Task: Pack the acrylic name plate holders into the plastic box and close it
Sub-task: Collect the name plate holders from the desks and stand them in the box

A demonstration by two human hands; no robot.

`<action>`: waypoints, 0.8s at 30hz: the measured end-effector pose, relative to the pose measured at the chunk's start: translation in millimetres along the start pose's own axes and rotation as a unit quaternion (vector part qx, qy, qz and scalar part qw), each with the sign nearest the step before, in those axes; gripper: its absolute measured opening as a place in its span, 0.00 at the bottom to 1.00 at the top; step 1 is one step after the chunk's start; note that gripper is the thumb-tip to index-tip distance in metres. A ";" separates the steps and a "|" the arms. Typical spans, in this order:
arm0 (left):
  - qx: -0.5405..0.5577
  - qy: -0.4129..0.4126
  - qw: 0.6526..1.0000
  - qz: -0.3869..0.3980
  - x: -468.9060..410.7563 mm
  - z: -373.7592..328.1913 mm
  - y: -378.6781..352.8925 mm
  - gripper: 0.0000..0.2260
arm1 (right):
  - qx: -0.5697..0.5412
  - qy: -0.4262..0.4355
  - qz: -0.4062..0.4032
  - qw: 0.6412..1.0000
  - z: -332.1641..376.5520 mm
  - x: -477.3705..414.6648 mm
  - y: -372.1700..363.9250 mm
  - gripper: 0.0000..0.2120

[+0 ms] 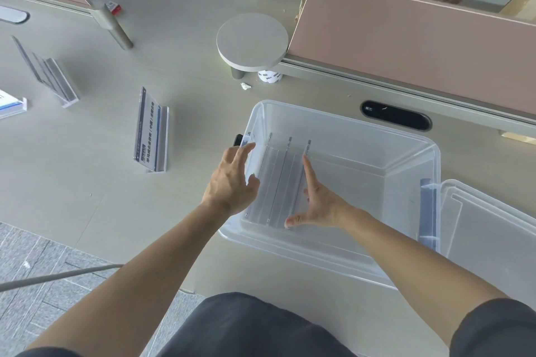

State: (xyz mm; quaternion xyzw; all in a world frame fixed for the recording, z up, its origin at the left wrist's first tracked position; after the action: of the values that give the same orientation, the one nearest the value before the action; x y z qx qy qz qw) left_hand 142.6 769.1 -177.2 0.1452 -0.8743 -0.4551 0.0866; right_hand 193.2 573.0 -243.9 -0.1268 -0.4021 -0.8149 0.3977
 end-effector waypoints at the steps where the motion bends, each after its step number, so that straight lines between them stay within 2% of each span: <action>1: 0.000 0.000 1.000 -0.002 -0.2 0.0 0.2 0.29 | 0.001 0.001 0.000 1.000 0.0 0.2 0.1 0.74; 20: -0.005 -0.005 1.000 -0.001 -0.1 0.3 -0.3 0.29 | 0.001 0.015 0.002 1.000 -6.0 -1.0 -4.5 0.73; 22: -0.007 -0.005 1.000 -0.002 -0.6 0.2 -0.5 0.29 | 0.019 0.016 0.004 1.000 -1.6 1.6 1.3 0.71; 24: -0.011 -0.009 1.000 0.004 -1.2 0.3 -1.1 0.30 | 0.053 0.020 -0.001 0.998 5.8 7.0 13.8 0.65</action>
State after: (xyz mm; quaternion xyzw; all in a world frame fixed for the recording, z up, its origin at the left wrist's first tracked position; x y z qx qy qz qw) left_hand 143.8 769.2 -178.3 0.1369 -0.8706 -0.4654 0.0822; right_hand 198.4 568.7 -228.9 -0.0888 -0.4374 -0.7951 0.4107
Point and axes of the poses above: each hand's wrist, its own x-axis away from the middle knuckle, its own y-axis out of the back of the hand, z = x × y, the point moved 5 cm from there along -x, towards the middle knuckle, and after that the axes turned 7 degrees about -z, right-handed, at the moved point
